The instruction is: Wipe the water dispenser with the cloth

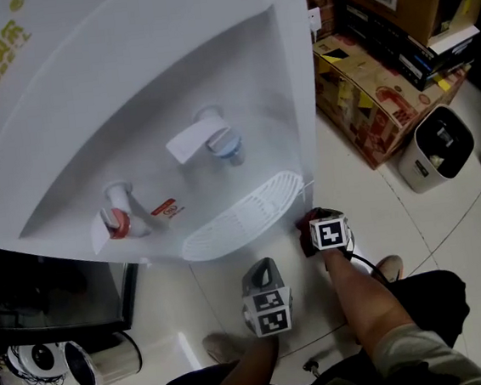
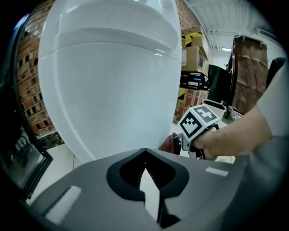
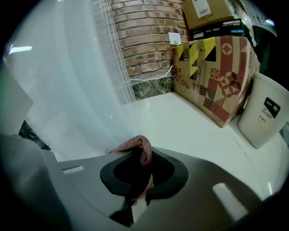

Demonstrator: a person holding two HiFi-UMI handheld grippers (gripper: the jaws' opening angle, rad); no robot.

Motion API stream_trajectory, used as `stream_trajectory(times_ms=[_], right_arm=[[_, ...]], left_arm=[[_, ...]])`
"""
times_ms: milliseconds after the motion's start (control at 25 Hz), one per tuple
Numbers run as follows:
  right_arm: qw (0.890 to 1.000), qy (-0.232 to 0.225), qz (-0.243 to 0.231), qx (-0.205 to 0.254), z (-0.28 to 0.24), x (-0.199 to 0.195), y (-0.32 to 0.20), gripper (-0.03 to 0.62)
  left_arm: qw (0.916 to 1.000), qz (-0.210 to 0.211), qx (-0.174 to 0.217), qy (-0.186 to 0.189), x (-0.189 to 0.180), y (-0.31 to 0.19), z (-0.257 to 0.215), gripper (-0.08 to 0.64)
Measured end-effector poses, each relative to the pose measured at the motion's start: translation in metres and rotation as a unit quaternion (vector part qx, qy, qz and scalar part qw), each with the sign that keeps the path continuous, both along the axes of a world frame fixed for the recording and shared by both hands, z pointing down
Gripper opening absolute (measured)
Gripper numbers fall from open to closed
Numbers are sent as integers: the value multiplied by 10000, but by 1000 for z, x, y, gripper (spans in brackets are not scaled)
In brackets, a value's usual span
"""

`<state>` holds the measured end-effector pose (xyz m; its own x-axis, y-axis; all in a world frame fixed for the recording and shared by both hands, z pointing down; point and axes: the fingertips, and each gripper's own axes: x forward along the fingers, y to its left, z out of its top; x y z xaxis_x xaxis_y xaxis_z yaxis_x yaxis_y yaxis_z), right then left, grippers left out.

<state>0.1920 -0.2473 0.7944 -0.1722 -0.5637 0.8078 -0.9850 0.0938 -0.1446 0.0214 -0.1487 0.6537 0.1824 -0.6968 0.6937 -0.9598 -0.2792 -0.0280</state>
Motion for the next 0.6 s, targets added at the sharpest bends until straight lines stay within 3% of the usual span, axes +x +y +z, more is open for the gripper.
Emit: stream_trajectory(times_ms=[120,400,600], right_arm=[[9999,137,-26,22,0,10,-6,48],[9996,179,-205,-54,-14,17,0,48],[9968,502,-208,588,-75,52,-21,48]], left_arm=[[10000,67,-19,24,8,4,1,0],[9992,-290,238,124,10,-6,-21,0],[9971,-545,465,271,35,-13,-46,0]])
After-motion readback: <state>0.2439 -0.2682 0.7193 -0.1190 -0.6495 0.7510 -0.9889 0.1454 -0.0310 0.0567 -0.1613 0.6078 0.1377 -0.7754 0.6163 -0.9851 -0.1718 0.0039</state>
